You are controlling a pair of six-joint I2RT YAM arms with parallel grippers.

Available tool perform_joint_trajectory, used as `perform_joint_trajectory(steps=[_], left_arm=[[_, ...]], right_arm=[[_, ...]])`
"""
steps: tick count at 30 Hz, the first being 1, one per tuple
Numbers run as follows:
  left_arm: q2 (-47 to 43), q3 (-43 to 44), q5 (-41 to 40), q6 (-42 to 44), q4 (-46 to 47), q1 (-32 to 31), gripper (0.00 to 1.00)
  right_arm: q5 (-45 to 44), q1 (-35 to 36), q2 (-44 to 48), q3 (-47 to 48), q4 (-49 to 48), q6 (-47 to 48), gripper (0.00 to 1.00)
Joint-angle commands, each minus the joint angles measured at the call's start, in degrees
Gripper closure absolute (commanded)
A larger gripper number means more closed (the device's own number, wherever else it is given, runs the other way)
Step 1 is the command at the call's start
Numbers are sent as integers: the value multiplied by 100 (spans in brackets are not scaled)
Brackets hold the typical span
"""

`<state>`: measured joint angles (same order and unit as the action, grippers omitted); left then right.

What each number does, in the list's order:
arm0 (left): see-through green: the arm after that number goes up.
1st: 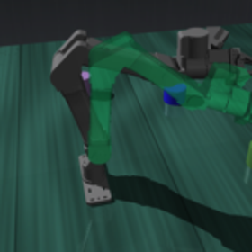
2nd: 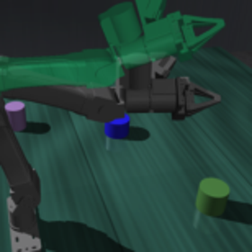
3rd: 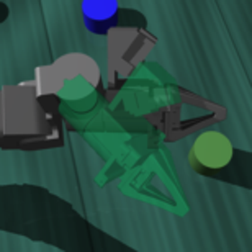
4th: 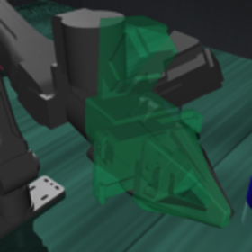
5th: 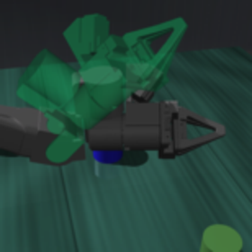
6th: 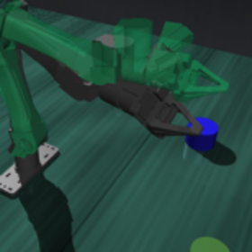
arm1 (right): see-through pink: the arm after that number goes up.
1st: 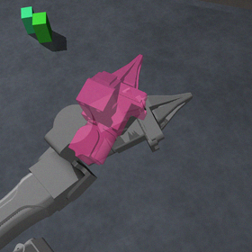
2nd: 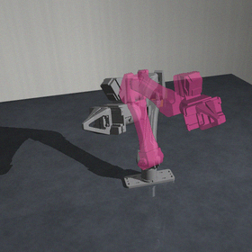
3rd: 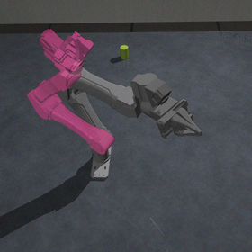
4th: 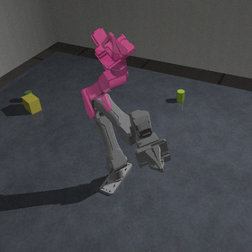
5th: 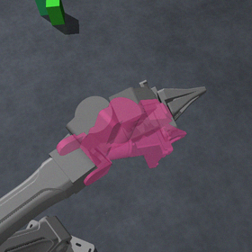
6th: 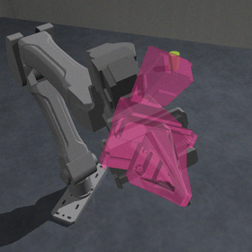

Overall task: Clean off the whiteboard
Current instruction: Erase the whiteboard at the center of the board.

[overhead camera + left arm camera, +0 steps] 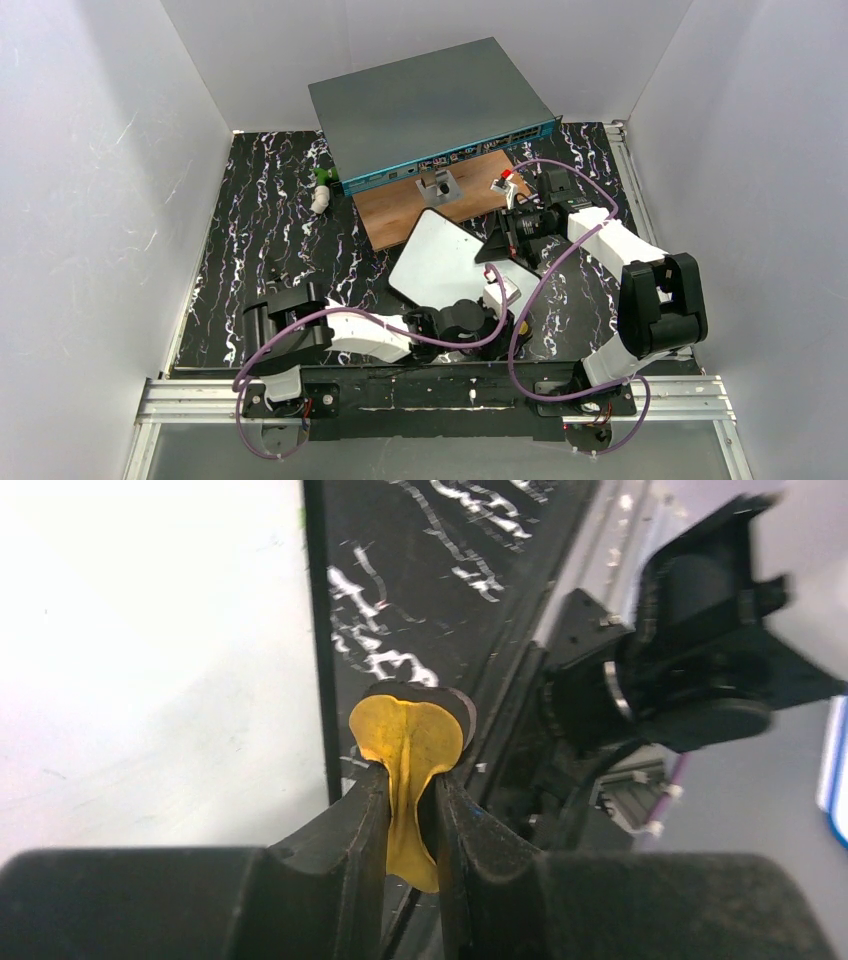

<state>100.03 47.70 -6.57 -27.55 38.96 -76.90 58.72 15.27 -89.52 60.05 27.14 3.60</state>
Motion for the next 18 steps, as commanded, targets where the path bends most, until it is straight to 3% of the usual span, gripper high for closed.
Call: perform_joint_trajectory(steps=[1, 8, 10, 14, 18], left_arm=[[-583, -100, 884, -36, 382, 97, 100], [-903, -488, 1256, -49, 429, 99, 100], [-1061, -683, 541, -1, 231, 112, 100], [-1271, -794, -1585, 58, -1161, 160, 100], [-1056, -691, -2289, 58, -1572, 269, 100]], right_arm=[[293, -33, 66, 31, 208, -22, 99], [280, -32, 52, 40, 235, 12, 99], [268, -34, 70, 35, 248, 20, 99], [271, -39, 75, 34, 244, 28, 99], [274, -40, 65, 46, 254, 29, 99]])
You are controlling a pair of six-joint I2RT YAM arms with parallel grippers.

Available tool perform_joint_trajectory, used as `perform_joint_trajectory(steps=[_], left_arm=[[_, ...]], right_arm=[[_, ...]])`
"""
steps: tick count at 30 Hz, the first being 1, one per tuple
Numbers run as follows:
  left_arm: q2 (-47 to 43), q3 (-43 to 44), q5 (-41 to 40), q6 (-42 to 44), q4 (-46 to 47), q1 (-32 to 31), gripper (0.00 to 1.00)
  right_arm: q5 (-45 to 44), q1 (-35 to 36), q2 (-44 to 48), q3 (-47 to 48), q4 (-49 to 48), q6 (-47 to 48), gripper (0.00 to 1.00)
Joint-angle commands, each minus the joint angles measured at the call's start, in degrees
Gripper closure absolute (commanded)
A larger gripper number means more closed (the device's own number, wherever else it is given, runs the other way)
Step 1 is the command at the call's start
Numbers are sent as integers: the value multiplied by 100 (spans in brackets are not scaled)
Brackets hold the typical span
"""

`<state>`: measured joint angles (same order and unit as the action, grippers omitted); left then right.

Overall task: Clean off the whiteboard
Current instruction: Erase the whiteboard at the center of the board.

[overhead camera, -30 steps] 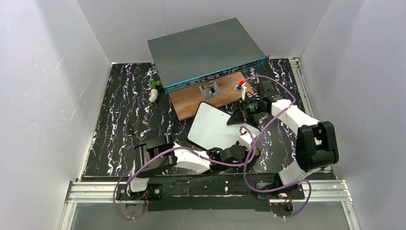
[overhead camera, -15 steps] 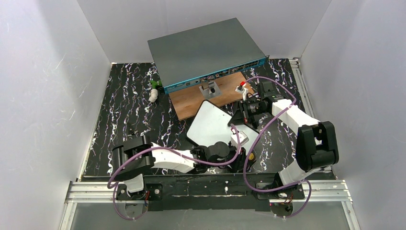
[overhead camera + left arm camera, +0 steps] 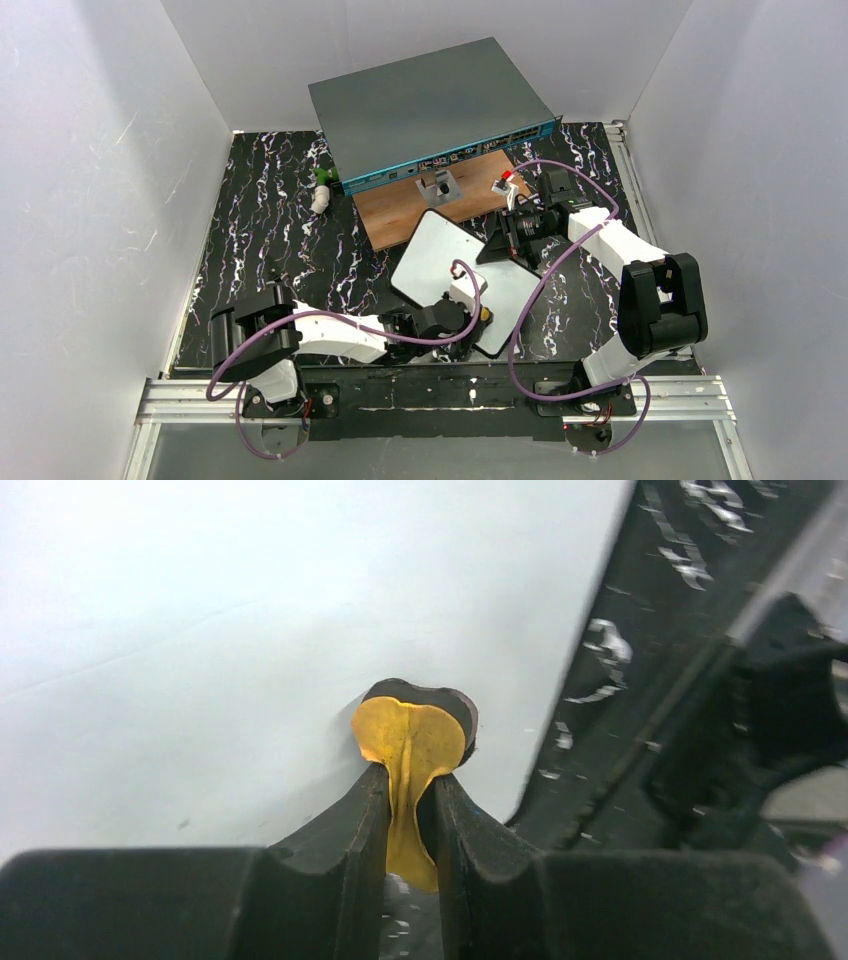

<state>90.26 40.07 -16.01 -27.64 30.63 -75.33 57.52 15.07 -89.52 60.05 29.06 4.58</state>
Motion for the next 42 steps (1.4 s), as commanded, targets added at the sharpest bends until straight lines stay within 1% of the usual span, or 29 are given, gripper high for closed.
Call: perform_joint_trajectory(steps=[1, 4, 7, 8, 10, 14, 18, 22, 26, 37, 40, 42], left_arm=[[27, 129, -1479, 38, -818, 115, 100], [284, 273, -2176, -251, -1312, 122, 100], [294, 226, -2886, -384, -1659, 159, 100], [245, 181, -3070, -398, -1740, 217, 100], [169, 72, -3132, -352, -1734, 338, 100], [160, -94, -2705, 54, -1045, 484, 100], [495, -14, -1873, 464, -179, 463, 100], [943, 107, -1233, 520, 652, 248, 100], [1327, 342, -897, 418, 1158, 0, 100], [1455, 909, -585, 506, 1388, -147, 100], [1479, 853, -846, 540, 1360, -163, 100], [1455, 664, -1197, 565, 1485, -164, 100]], right_arm=[[392, -20, 70, 36, 58, -68, 99], [389, -28, 83, 37, 61, -69, 99], [413, -30, 61, 33, 50, -65, 99], [417, -30, 54, 35, 53, -66, 99], [442, -30, 48, 34, 56, -69, 99], [432, -30, 48, 33, 50, -75, 99], [435, -30, 46, 26, 53, -77, 99], [509, -30, 31, 2, 0, -156, 99], [672, -39, -19, -69, -177, -351, 99], [731, -40, -94, -108, -267, -414, 99], [705, -39, -86, -106, -262, -414, 99], [694, -49, -78, -112, -260, -414, 99]])
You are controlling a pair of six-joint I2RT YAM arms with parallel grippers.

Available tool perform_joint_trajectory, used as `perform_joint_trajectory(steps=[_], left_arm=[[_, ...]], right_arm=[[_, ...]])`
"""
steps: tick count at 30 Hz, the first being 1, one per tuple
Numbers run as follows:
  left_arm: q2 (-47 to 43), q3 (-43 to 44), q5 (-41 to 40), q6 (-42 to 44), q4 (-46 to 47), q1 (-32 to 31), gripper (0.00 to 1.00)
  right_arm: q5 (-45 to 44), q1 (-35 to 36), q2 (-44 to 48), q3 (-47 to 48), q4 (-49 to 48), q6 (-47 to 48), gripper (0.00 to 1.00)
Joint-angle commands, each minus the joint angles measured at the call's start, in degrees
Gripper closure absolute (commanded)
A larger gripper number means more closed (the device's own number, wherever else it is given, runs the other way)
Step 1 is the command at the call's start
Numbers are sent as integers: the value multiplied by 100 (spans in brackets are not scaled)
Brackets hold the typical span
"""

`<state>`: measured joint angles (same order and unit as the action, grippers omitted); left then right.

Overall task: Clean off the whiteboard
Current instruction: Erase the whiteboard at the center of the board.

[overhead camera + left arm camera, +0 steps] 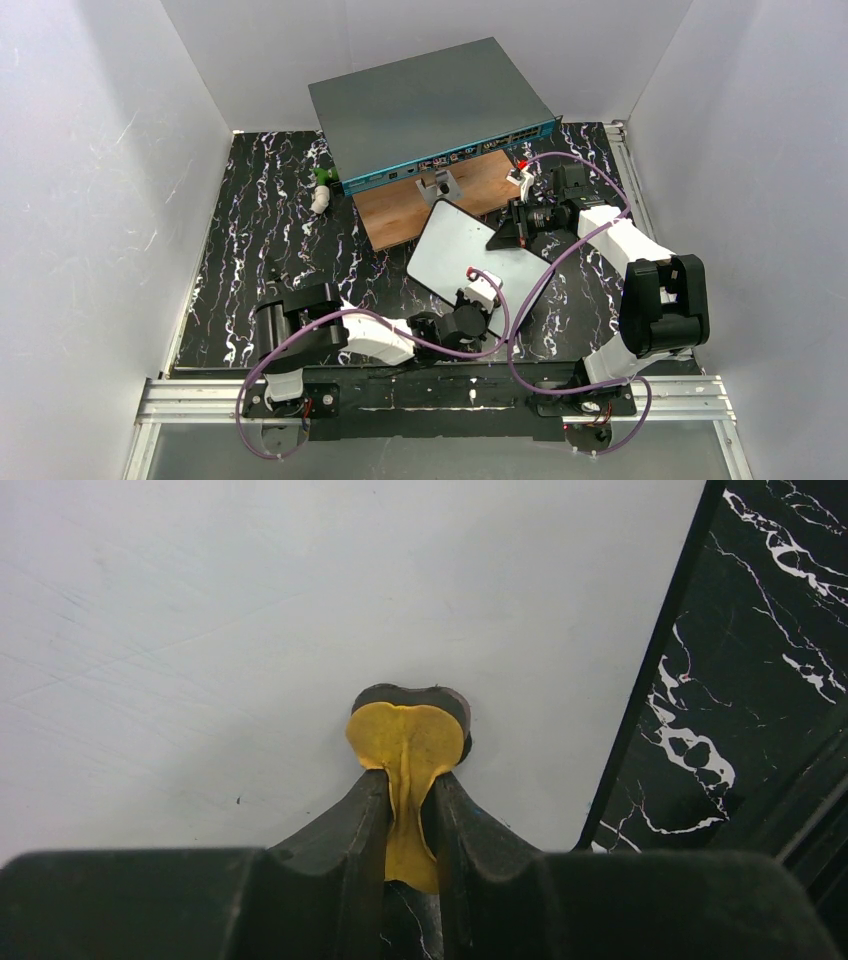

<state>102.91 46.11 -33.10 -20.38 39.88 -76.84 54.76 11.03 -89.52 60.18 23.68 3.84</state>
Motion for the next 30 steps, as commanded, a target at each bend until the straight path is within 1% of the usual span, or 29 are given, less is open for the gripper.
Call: perform_joint_trajectory(steps=[1, 6, 8, 12, 18, 21, 24, 30], left_arm=[[159, -64, 319, -123, 634, -15, 100], [30, -626, -736, 152, 957, 60, 100], [-33, -874, -1013, 130, 1078, 145, 100], [-215, -1357, -1294, 117, 1308, 363, 100], [-284, -1658, -1607, 375, 1746, 535, 100], [-182, -1700, -1511, 568, 2236, 547, 100], [-53, -1652, -1016, 731, 2792, 547, 100], [95, -1256, -146, 715, 2944, 347, 100]], right_arm=[[971, 356, -80, -129, 276, -340, 99], [970, 348, -83, -121, 277, -340, 99], [969, 339, -67, -120, 284, -340, 99], [983, 337, -70, -121, 286, -340, 99], [984, 339, -88, -130, 280, -340, 99], [1000, 339, -91, -130, 272, -340, 99], [1006, 339, -108, -136, 265, -340, 99], [1027, 339, -127, -133, 249, -340, 99]])
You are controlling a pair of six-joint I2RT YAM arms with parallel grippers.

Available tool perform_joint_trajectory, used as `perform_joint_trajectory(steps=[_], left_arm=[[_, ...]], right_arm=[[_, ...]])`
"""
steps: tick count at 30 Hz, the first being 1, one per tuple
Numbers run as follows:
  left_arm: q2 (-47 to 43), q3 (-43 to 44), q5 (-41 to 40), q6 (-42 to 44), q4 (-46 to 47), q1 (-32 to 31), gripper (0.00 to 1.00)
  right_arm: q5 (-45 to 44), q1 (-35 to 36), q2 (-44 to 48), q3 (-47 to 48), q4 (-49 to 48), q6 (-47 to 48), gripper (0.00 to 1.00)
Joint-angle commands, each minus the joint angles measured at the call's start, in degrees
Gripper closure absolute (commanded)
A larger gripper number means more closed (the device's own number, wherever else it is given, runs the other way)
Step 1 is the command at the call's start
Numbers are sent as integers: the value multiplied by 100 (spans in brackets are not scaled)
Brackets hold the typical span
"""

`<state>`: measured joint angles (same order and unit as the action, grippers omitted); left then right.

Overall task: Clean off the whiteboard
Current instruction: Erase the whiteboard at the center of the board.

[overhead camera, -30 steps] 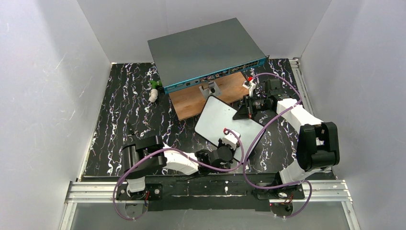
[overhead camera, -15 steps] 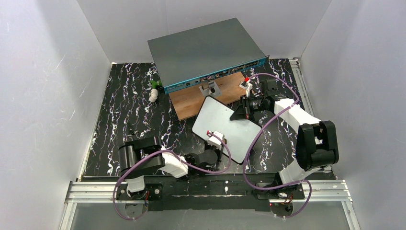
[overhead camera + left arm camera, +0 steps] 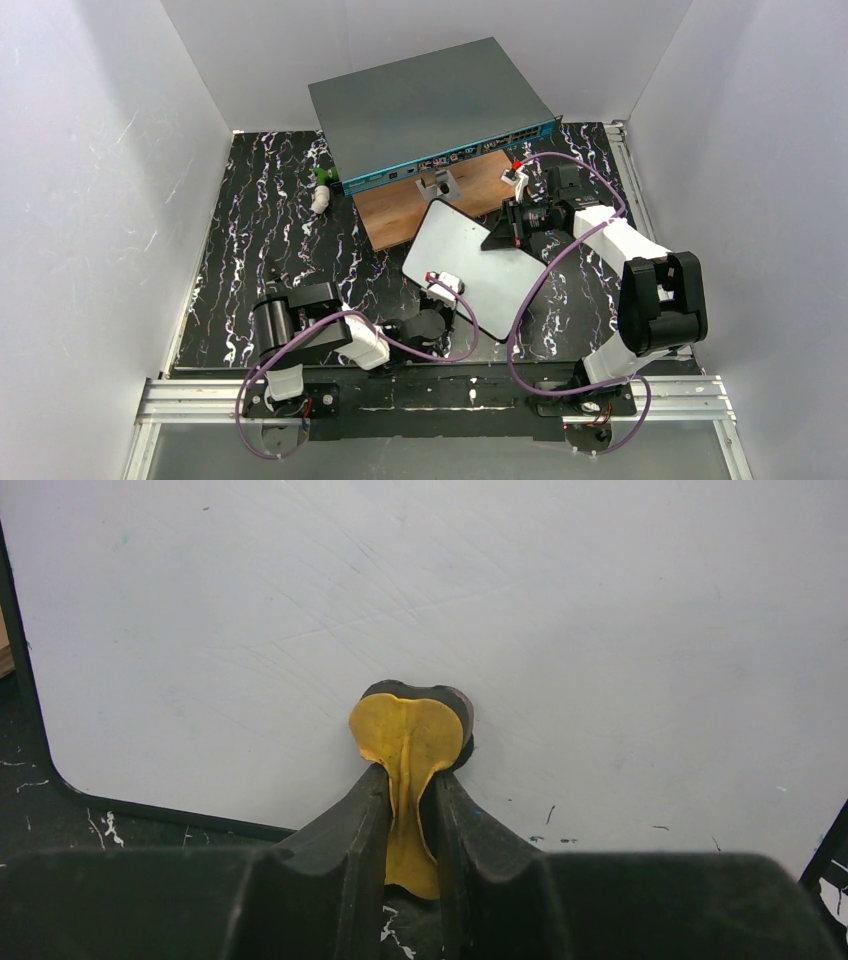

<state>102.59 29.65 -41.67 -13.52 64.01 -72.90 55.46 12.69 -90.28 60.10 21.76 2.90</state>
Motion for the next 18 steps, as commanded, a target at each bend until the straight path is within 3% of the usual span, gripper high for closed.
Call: perform_joint_trajectory(steps=[1, 10, 18], left_arm=[[180, 489, 814, 0, 504, -109, 100], [969, 1541, 1345, -335, 151, -634, 100], [790, 959, 596, -380, 84, -375, 100]], right_arm=[[957, 177, -59, -126, 442, -246, 99], [950, 173, -42, -121, 450, -246, 99], [975, 147, -9, -121, 455, -246, 99]])
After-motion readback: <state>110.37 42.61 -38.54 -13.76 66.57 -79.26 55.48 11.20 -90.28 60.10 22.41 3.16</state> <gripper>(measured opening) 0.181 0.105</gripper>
